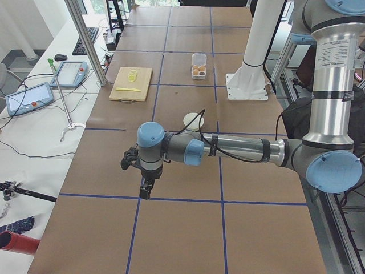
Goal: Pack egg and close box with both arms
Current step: 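Move the right gripper toward the open lid of the egg box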
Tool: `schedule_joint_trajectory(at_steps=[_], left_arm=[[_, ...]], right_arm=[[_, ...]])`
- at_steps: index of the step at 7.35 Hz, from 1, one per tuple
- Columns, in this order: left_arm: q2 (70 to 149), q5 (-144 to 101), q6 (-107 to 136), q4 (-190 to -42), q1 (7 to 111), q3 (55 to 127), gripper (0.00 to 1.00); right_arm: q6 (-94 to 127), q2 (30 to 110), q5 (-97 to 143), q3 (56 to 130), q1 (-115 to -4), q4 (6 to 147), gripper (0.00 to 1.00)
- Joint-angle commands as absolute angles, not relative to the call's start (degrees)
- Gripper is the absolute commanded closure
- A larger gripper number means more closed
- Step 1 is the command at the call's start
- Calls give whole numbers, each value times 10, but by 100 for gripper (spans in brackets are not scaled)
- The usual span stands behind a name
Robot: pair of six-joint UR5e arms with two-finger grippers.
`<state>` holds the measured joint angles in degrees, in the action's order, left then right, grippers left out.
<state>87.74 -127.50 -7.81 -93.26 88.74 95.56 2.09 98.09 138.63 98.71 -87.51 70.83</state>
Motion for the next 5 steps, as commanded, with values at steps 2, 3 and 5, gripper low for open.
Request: schedule_joint_trajectory(at_steps=[2,3,5], left_arm=[[869,-1312,-150,-813,953,984,0],[874,-1320,-150,-814,954,988,0],[875,-1355,-147,-823,954,989,0]], right_arm=[[107,982,1382,1036,-830,708,1],[159,983,1380,1056,-794,708,12],[291,983,1380,1110,-713,708,73]])
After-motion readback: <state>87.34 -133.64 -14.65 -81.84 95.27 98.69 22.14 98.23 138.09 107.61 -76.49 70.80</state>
